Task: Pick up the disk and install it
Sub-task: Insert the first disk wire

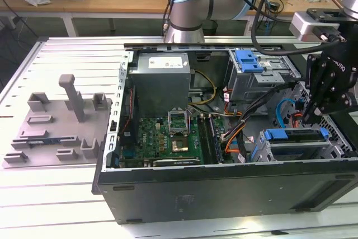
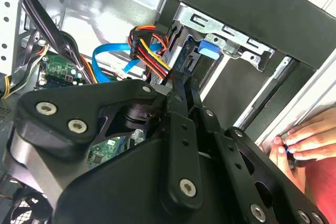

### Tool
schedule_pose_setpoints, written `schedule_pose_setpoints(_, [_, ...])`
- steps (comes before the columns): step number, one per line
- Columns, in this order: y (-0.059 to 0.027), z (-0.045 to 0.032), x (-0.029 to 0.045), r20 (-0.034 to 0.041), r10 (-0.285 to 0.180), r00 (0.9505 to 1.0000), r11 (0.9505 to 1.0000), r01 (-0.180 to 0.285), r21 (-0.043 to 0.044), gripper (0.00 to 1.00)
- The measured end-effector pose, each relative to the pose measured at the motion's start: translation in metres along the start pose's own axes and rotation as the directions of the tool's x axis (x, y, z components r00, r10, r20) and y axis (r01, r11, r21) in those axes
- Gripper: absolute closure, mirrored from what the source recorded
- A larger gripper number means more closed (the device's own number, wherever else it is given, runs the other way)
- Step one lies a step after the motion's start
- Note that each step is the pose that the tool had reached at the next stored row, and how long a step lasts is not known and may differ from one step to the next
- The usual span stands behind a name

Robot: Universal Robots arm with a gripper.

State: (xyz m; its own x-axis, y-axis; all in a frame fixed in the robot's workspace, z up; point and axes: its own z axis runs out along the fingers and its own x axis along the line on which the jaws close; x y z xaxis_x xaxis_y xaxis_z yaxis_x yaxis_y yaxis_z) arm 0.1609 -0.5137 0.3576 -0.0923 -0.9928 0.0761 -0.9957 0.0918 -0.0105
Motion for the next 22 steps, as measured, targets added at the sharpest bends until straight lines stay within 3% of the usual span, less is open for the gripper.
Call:
schedule_pose_setpoints(1, [0.0000, 0.0000, 0.0005, 0.0026, -0.002, 1.0000, 1.0000, 0.002, 0.0005, 0.83])
schedule_pose_setpoints(4, [-0.0006, 0.0005, 0.0066, 0.0278, -0.027, 0.9993, 0.9996, 0.026, 0.0039, 0.83])
schedule_pose_setpoints(7, [-0.0009, 0.0007, 0.0098, 0.0354, -0.038, 0.9986, 0.9993, 0.038, 0.0045, 0.83])
schedule_pose_setpoints(11, [-0.0010, 0.0021, 0.0110, 0.0397, -0.050, 0.9980, 0.9987, 0.050, 0.0052, 0.83])
schedule_pose_setpoints(22, [-0.0019, 0.0035, 0.0131, 0.0404, -0.058, 0.9975, 0.9983, 0.058, 0.0058, 0.83])
